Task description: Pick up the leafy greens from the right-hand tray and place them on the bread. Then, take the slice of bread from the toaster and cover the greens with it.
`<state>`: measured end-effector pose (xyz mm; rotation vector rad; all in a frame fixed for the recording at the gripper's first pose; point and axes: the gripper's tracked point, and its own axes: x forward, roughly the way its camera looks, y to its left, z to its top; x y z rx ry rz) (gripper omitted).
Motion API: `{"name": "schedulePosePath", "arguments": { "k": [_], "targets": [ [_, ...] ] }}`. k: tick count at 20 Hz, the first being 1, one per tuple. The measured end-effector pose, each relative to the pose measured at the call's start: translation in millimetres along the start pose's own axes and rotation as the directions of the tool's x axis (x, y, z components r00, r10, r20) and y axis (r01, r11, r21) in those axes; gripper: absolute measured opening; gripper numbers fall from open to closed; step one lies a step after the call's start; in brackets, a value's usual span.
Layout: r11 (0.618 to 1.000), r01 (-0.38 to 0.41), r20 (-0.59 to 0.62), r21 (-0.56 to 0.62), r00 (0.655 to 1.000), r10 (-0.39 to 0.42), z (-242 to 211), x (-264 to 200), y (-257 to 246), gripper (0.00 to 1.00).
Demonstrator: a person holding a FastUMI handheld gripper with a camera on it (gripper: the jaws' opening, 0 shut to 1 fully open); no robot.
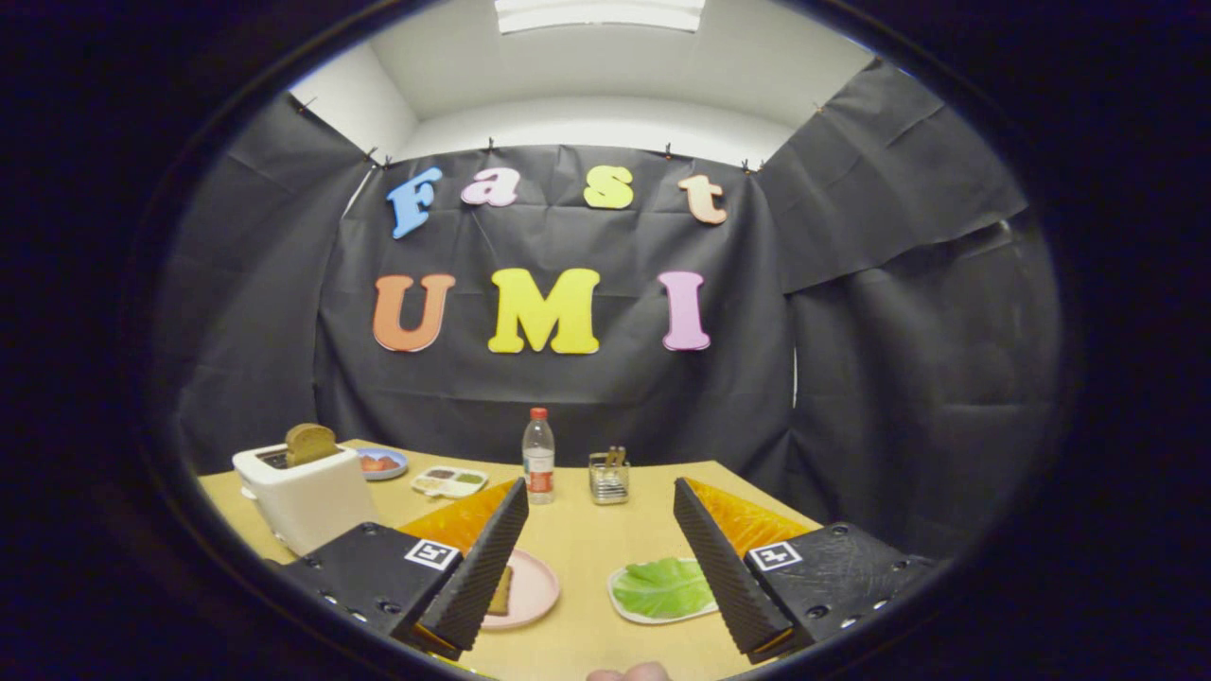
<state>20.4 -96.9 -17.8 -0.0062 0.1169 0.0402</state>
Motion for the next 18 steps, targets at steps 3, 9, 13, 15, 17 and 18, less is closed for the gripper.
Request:
{"name": "schedulePosePath", "arguments": {
  "k": [3, 9, 13, 15, 17, 18],
  "targets": [
    [0.999, 0.024, -0.114, 0.043, 0.993, -0.019, -22, 16, -43, 0.95],
    [0.972, 0.099, -0.355, 0.213, 0.935, -0.018, -102, 55, -101, 0.96],
    [0.949, 0.124, -0.429, 0.289, 0.903, 0.012, -127, 76, -108, 0.95],
    [0.92, 0.147, -0.468, 0.364, 0.882, 0.045, -138, 87, -107, 0.96],
    [0.878, 0.186, -0.511, 0.44, 0.856, 0.074, -153, 98, -106, 0.95],
    [0.862, 0.208, -0.527, 0.463, 0.846, 0.078, -161, 104, -107, 0.95]
  ]
}}
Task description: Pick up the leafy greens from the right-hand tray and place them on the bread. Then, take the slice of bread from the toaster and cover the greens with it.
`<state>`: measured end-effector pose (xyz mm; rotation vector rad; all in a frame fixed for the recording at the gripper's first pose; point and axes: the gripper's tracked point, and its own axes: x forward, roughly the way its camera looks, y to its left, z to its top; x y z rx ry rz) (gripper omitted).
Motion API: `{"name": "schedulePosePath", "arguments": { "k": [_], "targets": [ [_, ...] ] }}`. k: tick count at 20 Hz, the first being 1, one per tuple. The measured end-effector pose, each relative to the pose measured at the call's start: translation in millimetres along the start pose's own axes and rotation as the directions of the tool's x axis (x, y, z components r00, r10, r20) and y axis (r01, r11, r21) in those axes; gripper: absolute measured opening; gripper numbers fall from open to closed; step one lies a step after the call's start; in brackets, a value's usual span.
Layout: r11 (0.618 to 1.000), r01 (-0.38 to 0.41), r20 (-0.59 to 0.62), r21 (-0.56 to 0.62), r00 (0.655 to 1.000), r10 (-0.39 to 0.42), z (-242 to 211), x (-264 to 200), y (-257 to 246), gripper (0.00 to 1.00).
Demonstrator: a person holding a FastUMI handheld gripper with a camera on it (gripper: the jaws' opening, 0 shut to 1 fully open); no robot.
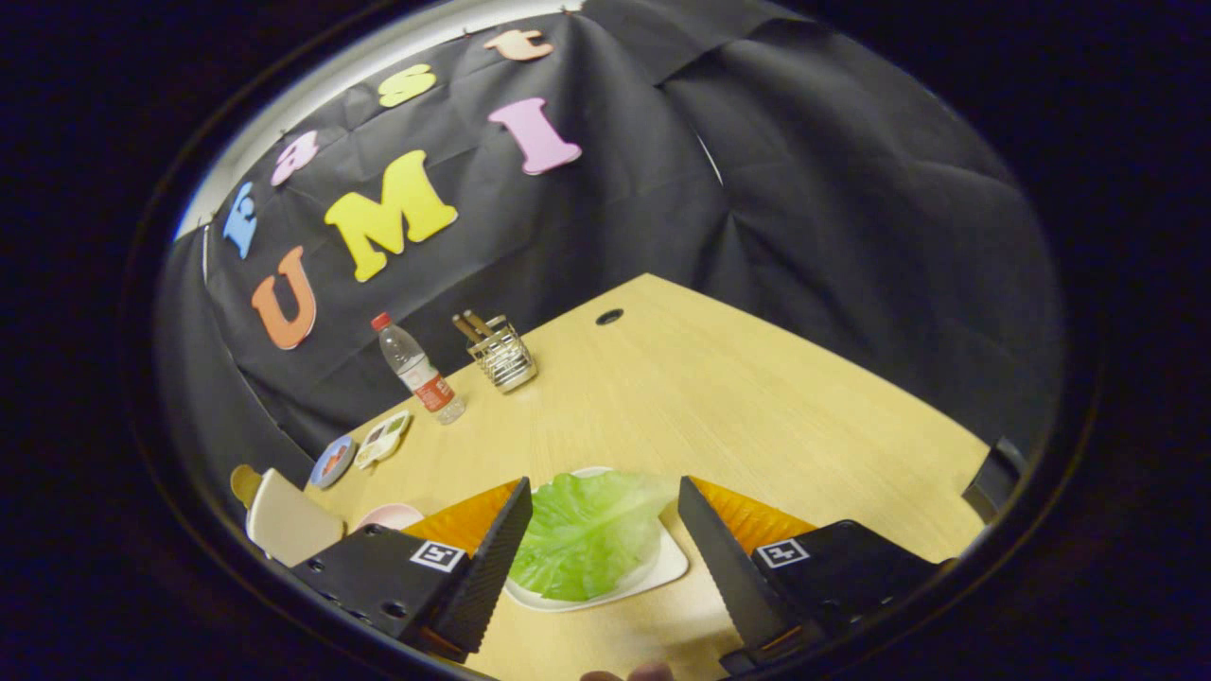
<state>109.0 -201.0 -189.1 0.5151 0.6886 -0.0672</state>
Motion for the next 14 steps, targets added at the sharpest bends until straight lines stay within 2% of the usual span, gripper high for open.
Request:
{"name": "schedulePosePath", "arguments": {
  "k": [6, 9, 11, 14],
  "targets": [
    [0.997, 0.033, -0.06, 0.07, 0.998, -0.028, -7, 29, -15, 0.96],
    [0.991, 0.011, -0.073, 0.134, 0.997, -0.001, -5, 38, -17, 0.89],
    [0.989, 0.005, -0.09, 0.147, 0.996, 0.009, -8, 41, -19, 0.71],
    [0.99, 0.027, -0.083, 0.136, 0.996, -0.016, -3, 43, -27, 0.31]
  ]
}}
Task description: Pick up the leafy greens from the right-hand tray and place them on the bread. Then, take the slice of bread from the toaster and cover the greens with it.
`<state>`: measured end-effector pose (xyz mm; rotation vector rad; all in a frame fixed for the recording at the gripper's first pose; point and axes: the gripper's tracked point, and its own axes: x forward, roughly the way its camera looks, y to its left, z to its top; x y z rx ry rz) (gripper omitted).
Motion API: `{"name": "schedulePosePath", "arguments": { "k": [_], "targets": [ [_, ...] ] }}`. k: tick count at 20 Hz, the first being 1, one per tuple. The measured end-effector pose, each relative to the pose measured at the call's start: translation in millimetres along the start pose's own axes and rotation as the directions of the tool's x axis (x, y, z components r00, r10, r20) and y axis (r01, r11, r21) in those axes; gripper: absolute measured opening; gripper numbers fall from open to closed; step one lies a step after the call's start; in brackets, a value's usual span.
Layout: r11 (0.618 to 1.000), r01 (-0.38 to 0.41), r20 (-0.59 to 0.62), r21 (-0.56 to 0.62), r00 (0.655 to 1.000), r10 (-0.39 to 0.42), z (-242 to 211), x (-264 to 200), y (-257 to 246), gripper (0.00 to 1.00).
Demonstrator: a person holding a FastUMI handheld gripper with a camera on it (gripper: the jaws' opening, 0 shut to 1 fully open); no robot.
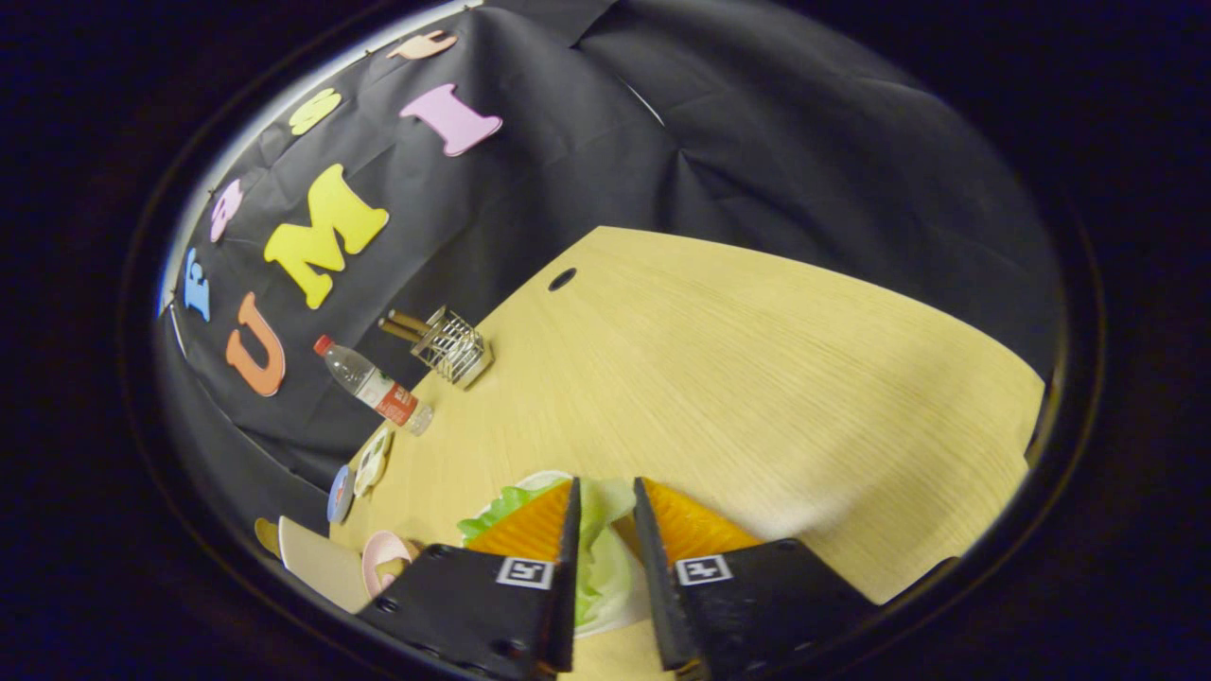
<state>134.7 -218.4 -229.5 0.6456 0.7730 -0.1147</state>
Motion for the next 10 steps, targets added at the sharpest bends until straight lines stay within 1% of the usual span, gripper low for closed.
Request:
{"name": "schedulePosePath", "arguments": {
  "k": [2, 3, 4, 6, 10],
  "targets": [
    [1.0, -0.009, 0.022, -0.017, 1.0, 0.009, 8, -7, 2, 0.04],
    [0.999, -0.017, 0.037, -0.032, 0.999, 0.018, 12, -13, 5, 0.01],
    [0.998, -0.031, 0.051, -0.047, 0.998, 0.034, 15, -18, 11, 0.0],
    [0.996, -0.068, 0.084, -0.064, 0.994, 0.073, 21, -34, 25, 0.0],
    [0.983, -0.158, 0.146, -0.091, 0.975, 0.17, 29, -75, 74, 0.0]
  ]
}}
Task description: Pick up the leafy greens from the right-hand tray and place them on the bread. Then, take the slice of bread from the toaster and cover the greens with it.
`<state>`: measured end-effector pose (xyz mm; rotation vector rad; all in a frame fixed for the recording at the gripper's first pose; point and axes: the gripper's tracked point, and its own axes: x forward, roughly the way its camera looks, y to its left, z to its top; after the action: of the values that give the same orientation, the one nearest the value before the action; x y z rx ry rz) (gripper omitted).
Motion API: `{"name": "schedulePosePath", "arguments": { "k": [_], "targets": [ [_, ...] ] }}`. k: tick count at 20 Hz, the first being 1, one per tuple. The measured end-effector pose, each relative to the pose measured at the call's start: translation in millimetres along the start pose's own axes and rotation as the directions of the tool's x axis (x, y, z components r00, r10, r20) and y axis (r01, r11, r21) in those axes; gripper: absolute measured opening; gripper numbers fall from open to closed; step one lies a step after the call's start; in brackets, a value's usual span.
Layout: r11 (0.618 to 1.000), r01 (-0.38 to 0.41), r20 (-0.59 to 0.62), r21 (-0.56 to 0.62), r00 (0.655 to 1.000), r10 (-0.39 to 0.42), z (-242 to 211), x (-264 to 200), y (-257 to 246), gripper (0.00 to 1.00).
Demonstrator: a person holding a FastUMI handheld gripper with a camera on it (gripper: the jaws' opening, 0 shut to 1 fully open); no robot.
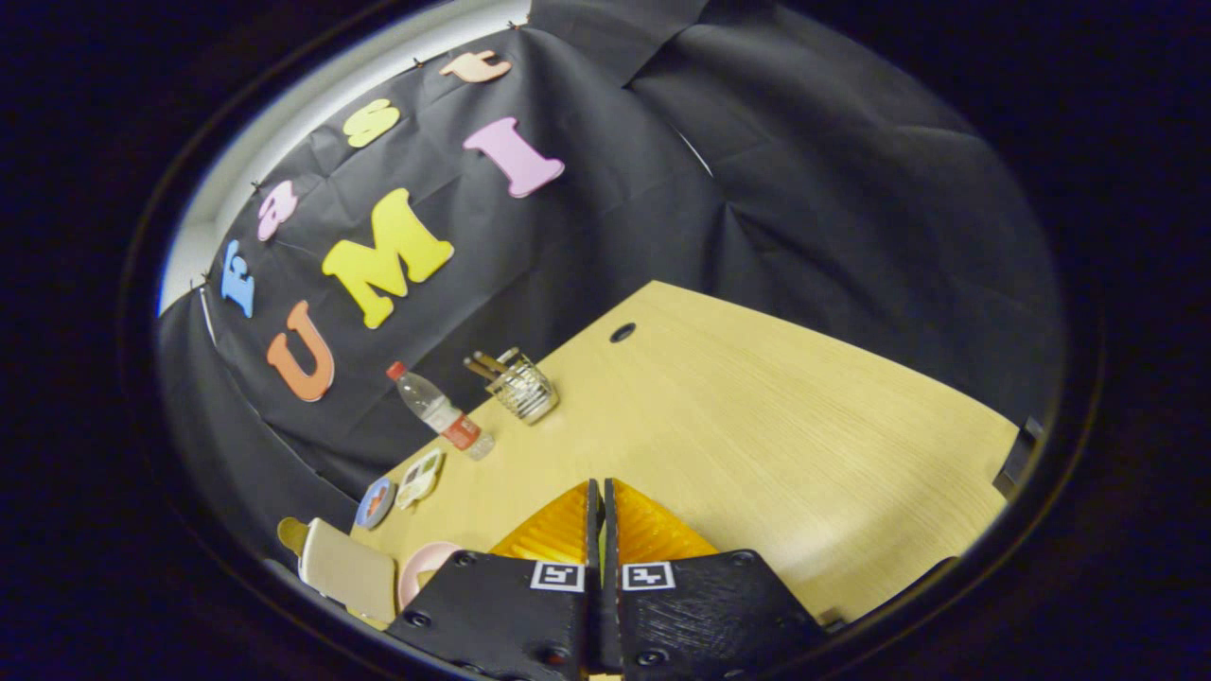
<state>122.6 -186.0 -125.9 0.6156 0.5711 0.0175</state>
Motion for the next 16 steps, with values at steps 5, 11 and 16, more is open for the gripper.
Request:
{"name": "schedulePosePath", "arguments": {
  "k": [5, 11, 16],
  "targets": [
    [0.993, -0.109, 0.032, -0.044, 0.993, 0.11, 0, -36, 75, 0.0],
    [0.962, -0.25, 0.014, -0.111, 0.967, 0.253, -36, -57, 180, 0.0],
    [0.931, -0.338, -0.052, -0.139, 0.941, 0.334, -97, -45, 246, 0.0]
  ]
}}
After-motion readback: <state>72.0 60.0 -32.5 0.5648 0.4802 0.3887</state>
